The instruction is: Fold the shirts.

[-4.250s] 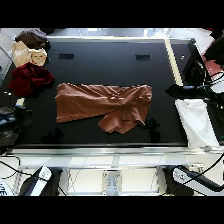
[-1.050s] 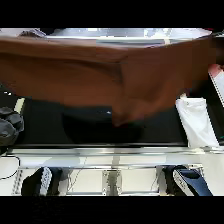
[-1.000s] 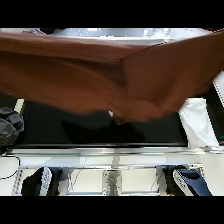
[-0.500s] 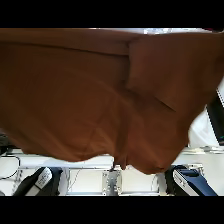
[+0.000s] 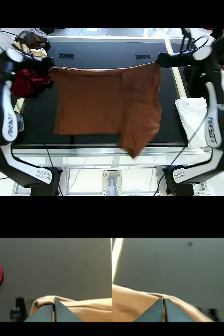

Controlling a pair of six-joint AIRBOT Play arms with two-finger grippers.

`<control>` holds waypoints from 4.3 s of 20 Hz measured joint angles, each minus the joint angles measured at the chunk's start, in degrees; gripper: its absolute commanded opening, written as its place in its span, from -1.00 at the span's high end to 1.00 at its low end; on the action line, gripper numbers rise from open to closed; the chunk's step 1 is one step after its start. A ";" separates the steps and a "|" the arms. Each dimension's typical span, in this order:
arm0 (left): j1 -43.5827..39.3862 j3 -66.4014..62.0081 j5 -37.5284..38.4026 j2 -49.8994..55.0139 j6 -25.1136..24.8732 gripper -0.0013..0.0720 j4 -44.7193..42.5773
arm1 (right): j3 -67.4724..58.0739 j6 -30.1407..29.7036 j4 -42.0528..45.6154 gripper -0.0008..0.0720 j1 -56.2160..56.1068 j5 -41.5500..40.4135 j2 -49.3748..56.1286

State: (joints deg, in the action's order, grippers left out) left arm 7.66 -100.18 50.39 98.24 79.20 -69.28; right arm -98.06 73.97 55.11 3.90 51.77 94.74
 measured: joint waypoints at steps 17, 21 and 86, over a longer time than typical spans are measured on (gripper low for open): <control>33.48 31.93 6.10 -41.92 8.52 -0.74 0.28 | 9.29 -2.93 8.04 -0.06 22.25 28.83 -23.04; 40.61 58.47 8.20 -50.90 12.96 -0.68 7.28 | 40.33 -5.07 -1.62 -0.06 26.25 19.15 -35.32; 20.85 78.29 -7.37 -35.45 25.86 0.94 29.66 | 65.46 -9.22 -25.88 -0.09 14.67 6.25 -25.14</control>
State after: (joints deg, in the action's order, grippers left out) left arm 28.51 -21.89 43.03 62.78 105.06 -39.62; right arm -32.60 64.75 29.23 18.57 58.02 69.60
